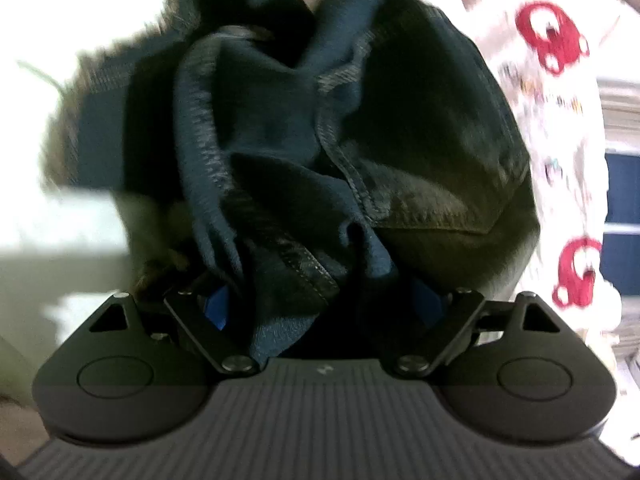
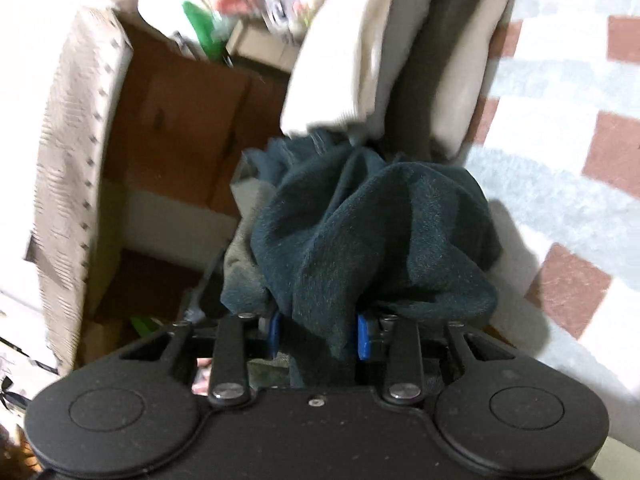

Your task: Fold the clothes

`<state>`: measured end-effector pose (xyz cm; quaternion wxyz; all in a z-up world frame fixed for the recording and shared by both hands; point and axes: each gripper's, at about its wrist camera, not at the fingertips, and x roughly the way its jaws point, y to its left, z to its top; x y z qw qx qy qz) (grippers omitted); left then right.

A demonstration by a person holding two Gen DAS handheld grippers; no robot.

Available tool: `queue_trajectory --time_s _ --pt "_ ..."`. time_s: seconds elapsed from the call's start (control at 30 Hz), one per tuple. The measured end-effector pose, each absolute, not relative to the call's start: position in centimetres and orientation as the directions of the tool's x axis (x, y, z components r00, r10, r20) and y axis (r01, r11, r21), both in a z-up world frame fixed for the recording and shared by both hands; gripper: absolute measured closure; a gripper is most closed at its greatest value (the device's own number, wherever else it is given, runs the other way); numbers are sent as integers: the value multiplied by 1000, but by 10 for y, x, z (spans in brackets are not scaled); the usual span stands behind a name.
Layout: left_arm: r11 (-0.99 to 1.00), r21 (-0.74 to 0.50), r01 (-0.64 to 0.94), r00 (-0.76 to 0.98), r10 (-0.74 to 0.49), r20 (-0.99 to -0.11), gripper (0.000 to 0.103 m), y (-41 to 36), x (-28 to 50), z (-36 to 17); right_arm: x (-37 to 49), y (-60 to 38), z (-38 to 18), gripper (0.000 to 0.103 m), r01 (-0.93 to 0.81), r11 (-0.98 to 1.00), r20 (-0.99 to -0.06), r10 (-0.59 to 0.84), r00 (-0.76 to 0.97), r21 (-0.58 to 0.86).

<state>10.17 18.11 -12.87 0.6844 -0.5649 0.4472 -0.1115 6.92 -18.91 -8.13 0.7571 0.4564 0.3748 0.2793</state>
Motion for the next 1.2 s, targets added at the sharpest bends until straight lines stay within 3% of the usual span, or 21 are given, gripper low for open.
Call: queue_trajectory --time_s 0.17,0.4,0.57,0.63,0.73,0.83,0.93,1.07,1.13,1.2 --pt "452 -855 -252 517 -684 -514 16 118 100 -100 34 -218 -69 63 -84 437 -284 707 647 896" --pt "465 -873 -149 451 -754 -478 17 46 98 -61 -4 -253 -40 63 -97 444 -232 628 743 891" --pt "543 -838 44 443 -763 -471 28 -13 121 -7 -13 -283 16 64 -119 541 -215 512 831 833" --pt "568 -814 122 439 -766 -469 30 -37 130 15 -19 -291 44 79 -180 574 -160 492 856 799" --pt "596 -768 236 433 -772 -466 30 -72 143 48 -40 -298 85 88 -227 677 -125 430 894 700" --pt "686 -665 296 472 -710 -522 28 -88 151 48 -58 -293 94 89 18 919 -364 138 921 395" --pt "832 -473 290 566 -548 -616 27 -90 159 16 -63 -298 42 83 329 940 -560 -226 797 89" --pt "894 -375 246 509 -448 -735 27 -74 163 -45 -78 -319 -34 80 462 887 -716 -312 624 17" --pt "903 -350 248 466 -429 -774 27 -67 162 -71 -96 -326 -52 66 486 874 -741 -320 590 9" --pt "906 -316 282 493 -420 -762 27 -75 159 -79 -109 -331 -62 45 509 861 -746 -347 568 -13"
